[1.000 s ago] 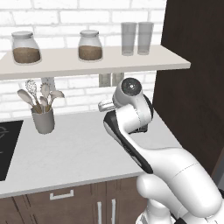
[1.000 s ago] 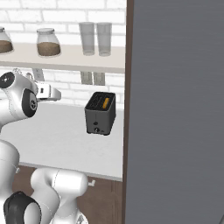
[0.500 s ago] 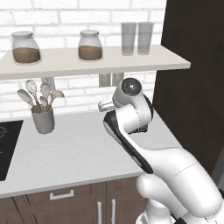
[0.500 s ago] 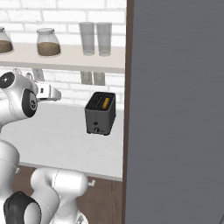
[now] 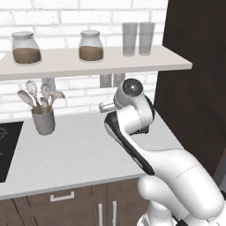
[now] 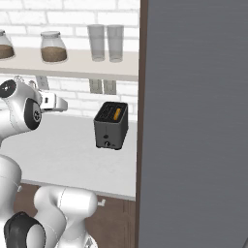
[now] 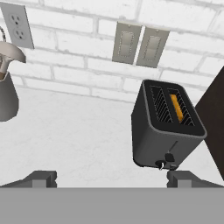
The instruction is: Start the toaster. Once the lever pops up, take the bread to the plate on the dining counter.
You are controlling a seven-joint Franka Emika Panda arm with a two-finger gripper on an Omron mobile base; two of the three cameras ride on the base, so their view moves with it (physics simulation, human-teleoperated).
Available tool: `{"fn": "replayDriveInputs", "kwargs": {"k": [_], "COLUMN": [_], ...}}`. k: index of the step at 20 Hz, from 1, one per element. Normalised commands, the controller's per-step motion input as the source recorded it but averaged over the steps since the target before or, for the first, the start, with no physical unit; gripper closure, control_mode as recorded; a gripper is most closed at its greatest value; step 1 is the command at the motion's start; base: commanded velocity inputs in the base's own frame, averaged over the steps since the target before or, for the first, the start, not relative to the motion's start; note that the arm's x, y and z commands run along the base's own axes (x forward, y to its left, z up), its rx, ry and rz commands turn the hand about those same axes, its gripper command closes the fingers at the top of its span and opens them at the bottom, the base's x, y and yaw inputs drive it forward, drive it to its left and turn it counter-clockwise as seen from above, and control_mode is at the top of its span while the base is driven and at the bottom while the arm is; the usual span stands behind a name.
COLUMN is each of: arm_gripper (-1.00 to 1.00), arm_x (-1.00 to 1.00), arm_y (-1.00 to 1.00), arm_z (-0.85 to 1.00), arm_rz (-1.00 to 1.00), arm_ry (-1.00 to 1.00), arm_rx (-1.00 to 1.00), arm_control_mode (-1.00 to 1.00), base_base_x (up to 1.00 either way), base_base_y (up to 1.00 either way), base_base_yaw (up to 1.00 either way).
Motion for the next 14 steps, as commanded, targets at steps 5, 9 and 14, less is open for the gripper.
{"fn": "replayDriveInputs", "kwargs": {"k": [5,9,14], "arm_gripper": [-1.0,-1.0,-1.0], "arm_x": [0.0,0.0,0.0], "arm_y": [0.0,0.0,0.0], "arm_z": [0.0,0.0,0.0], "arm_rz": [0.0,0.0,0.0], "arm_ry": [0.0,0.0,0.0], "arm_rx": [0.0,0.0,0.0], "arm_control_mode": [-1.0,-1.0,-1.0], "base_base_x": [0.0,0.0,0.0], "base_base_y": [0.0,0.0,0.0], "base_base_yaw": [0.0,0.0,0.0]}}
